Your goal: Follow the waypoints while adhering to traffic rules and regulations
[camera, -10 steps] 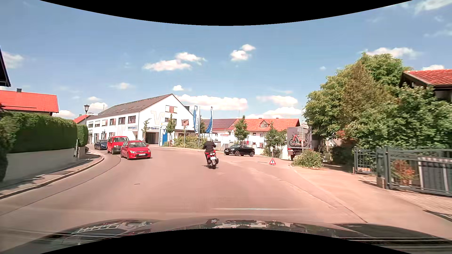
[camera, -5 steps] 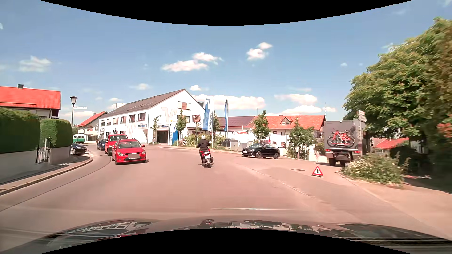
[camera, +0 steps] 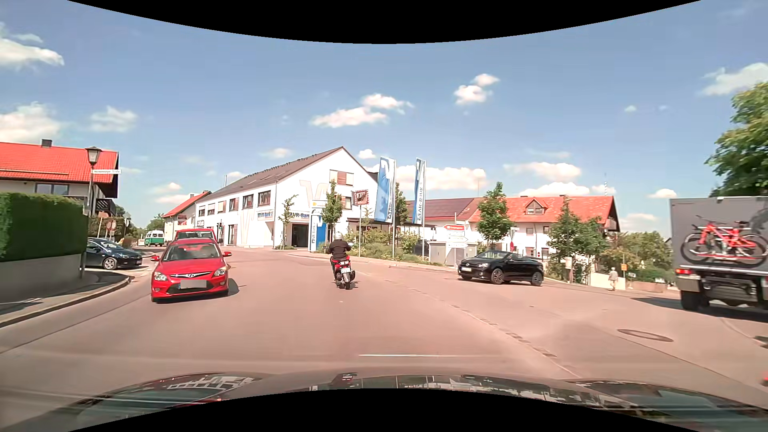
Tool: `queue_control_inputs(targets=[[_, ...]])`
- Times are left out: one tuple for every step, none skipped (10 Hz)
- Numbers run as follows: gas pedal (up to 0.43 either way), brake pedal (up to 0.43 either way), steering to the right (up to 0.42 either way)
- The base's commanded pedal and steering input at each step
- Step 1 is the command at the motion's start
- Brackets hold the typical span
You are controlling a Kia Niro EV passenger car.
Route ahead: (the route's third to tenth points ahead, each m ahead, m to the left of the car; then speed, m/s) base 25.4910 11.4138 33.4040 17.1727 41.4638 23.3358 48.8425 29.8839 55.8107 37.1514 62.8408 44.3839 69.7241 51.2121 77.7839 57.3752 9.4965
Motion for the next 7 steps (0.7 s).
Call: queue_control_inputs(targets=[[0.157,0.012,-0.105],[0.157,0.012,-0.111],[0.157,0.012,-0.119],[0.169,0.012,-0.125],[0.177,0.012,-0.130],[0.197,0.012,-0.136],[0.197,0.012,-0.142]])
